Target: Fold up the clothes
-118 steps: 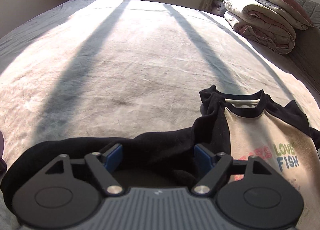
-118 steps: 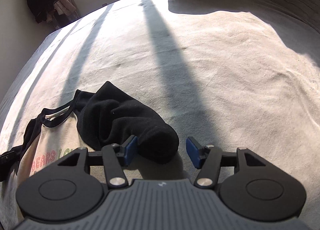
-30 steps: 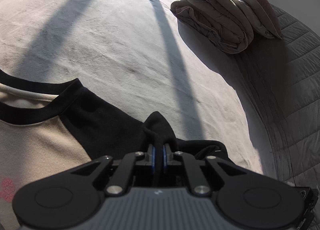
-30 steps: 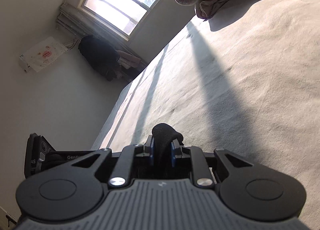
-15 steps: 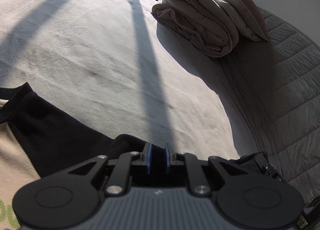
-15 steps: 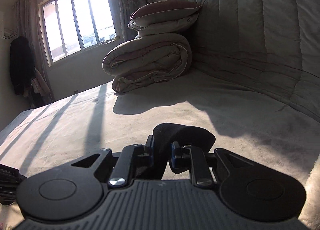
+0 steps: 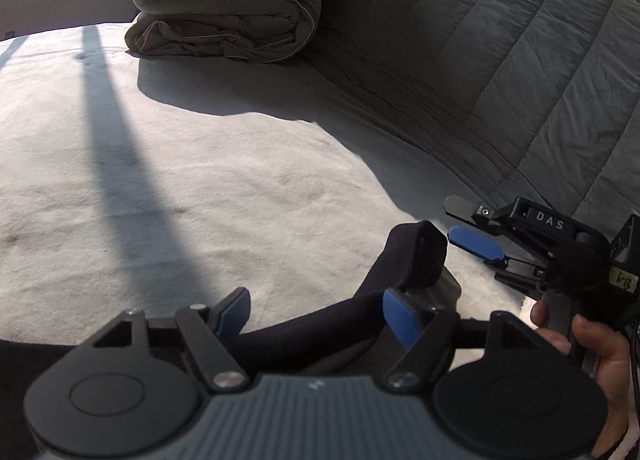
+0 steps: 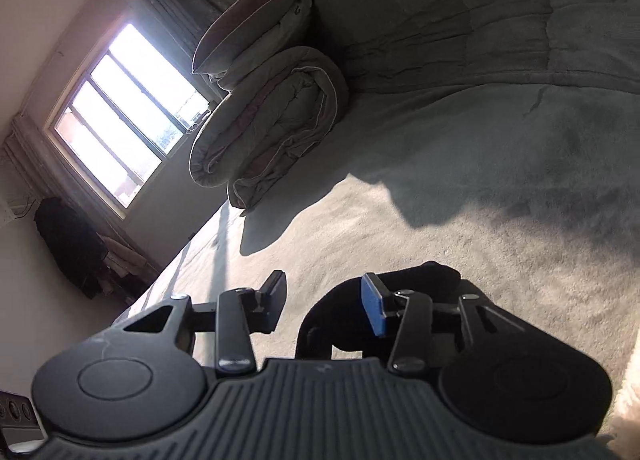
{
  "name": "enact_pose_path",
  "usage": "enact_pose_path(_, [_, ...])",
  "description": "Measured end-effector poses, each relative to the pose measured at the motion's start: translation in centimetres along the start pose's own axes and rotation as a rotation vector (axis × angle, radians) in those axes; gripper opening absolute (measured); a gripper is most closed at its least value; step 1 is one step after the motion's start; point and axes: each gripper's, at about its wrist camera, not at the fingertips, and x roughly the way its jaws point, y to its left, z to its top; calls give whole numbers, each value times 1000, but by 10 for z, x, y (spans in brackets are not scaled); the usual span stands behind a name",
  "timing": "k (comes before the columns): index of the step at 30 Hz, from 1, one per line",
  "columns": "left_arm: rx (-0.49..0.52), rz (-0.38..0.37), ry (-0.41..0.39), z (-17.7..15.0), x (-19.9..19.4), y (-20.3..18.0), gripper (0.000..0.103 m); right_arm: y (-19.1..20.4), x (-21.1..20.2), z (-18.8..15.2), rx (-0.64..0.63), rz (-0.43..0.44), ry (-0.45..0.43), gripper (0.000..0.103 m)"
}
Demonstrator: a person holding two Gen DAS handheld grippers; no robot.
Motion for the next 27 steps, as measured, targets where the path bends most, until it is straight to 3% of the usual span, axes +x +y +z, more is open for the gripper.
enact_pose_path(2, [68,-3,19,5,15,-12,79,-12,-9,8,85,41,-28,46])
enact_pose_path(8, [224,65,30,18,57,-46,78,-14,-11,16,41,-56,-40,46])
enact_pose_path(12, [181,50,59,38,83,-51,68,-16,-1,12,16,-106,27,46])
enact_pose_path(17, [84,20,67,64,104,-48,67,-10,13,2,-71,-121,142,46])
enact_pose_path(23, [71,-106,258,81,146,-47,66,18,29,-21,-334,-157,195,46])
enact_pose_path(24, [59,-111,278,82,152,-48,57,20,34,-26,-374,-179,186,44])
enact_pose_path(25, [47,-118,292,81,156,-49,37,21,36,-30,-410,-205,175,31])
enact_pose_path(26, [39,-125,305,81,160,-50,26,20,36,-31,-432,-231,162,21])
enact_pose_path(27, [45,-128,303,81,161,-53,3,18,34,-29,-438,-242,145,11])
